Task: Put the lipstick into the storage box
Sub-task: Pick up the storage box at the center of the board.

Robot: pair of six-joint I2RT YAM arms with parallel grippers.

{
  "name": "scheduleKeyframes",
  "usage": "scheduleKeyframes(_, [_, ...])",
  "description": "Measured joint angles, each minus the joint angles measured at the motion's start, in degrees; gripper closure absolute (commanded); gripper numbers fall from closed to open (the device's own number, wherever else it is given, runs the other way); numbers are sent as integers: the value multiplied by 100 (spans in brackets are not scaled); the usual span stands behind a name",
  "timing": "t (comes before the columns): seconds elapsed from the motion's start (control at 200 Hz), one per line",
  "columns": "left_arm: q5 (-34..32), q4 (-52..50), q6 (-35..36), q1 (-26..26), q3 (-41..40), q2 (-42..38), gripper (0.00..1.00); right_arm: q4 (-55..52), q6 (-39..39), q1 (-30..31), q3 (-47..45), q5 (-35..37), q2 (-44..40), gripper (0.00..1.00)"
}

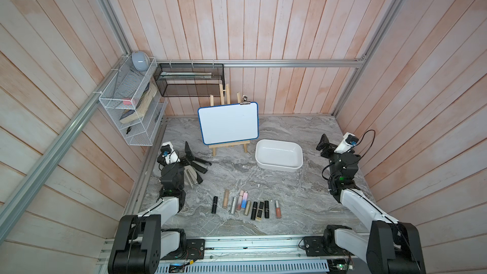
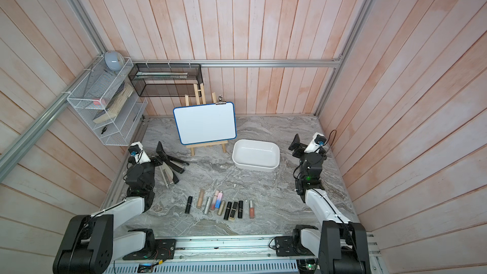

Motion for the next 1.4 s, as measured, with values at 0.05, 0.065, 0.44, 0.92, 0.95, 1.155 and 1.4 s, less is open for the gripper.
scheduleKeyframes(0.05, [101, -505, -297, 0, 258, -234, 0, -463, 179, 0, 229, -219, -9, 2])
scheduleKeyframes(0.065, [142, -651, -358, 0, 323, -282, 0, -603, 229, 0, 297, -262, -9, 3])
scheduleKeyframes(0.44, [2371, -3624, -1998, -468, 1668, -793, 0, -4395, 883, 9, 2356, -1034, 914, 4])
scheduleKeyframes(0.92, [4175, -4566, -3499, -1207, 1298, -229, 0, -5705, 920, 352, 3327, -1137, 2844, 21])
scheduleKeyframes(0.95, [4227, -4590, -3506, -1252, 1298, -232, 0, -5722, 938, 402, 3379, -1141, 2929, 23])
scheduleKeyframes(1.155, [4321, -4843, -3475, -1552, 1300, -234, 0, -5770, 957, 656, 3578, -1180, 3379, 37])
scheduleKeyframes(1.4, [4284, -5003, -3375, -1888, 1305, -240, 1, -5810, 997, 721, 3434, -1178, 3416, 62])
